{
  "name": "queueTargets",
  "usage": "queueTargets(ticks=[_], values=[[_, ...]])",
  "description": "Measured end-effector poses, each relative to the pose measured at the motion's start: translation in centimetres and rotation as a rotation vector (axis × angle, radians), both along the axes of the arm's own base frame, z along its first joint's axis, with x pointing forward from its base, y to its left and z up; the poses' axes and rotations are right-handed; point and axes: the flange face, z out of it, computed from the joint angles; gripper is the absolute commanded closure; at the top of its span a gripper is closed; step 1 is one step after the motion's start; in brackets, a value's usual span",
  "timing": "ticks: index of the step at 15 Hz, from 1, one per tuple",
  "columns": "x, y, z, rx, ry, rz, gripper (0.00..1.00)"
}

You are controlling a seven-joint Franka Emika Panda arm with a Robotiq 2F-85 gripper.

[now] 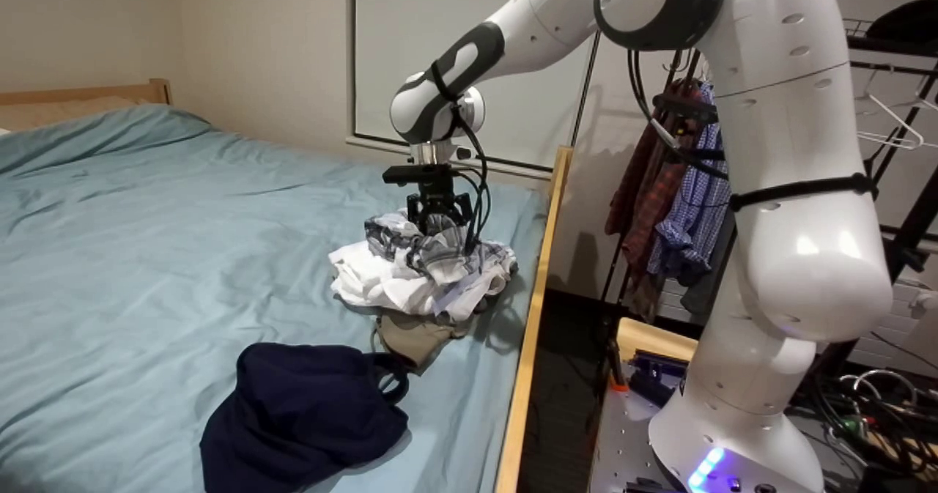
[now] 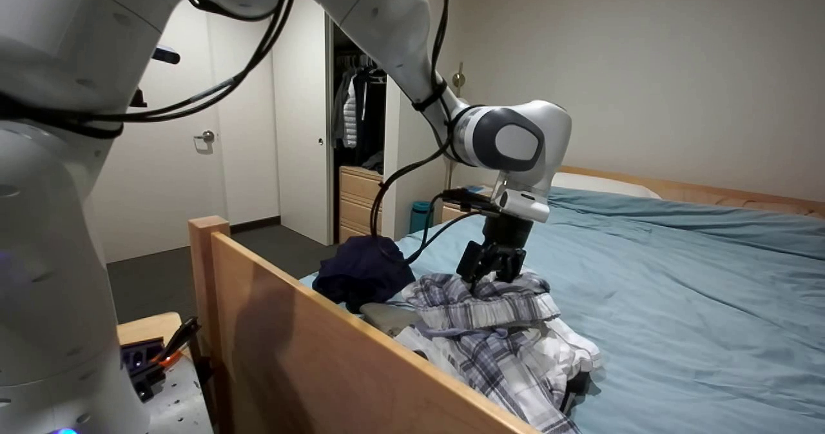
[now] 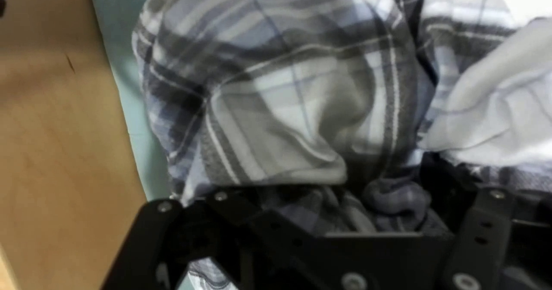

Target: Move the blue and checked clothes to the left

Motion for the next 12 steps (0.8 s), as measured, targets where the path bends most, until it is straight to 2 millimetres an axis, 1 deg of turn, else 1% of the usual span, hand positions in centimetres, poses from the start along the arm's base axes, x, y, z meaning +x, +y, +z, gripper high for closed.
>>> queueTargets(ticks=[2,7,8,9,12], values=[[0.6,0.5,-1.0,-0.004,0.021,-0.013,0.0],[2.8,3.0,-5.6,-0.028,0.071,-0.037,0.0],[2.9,3.2,-6.1,-0.036,0.074,-0.047,0.25],[3.0,3.2,-6.4,-0.045,0.075,-0.057,0.26],[3.1,2.7,-6.1,-0.085,0.078,-0.091,0.46]])
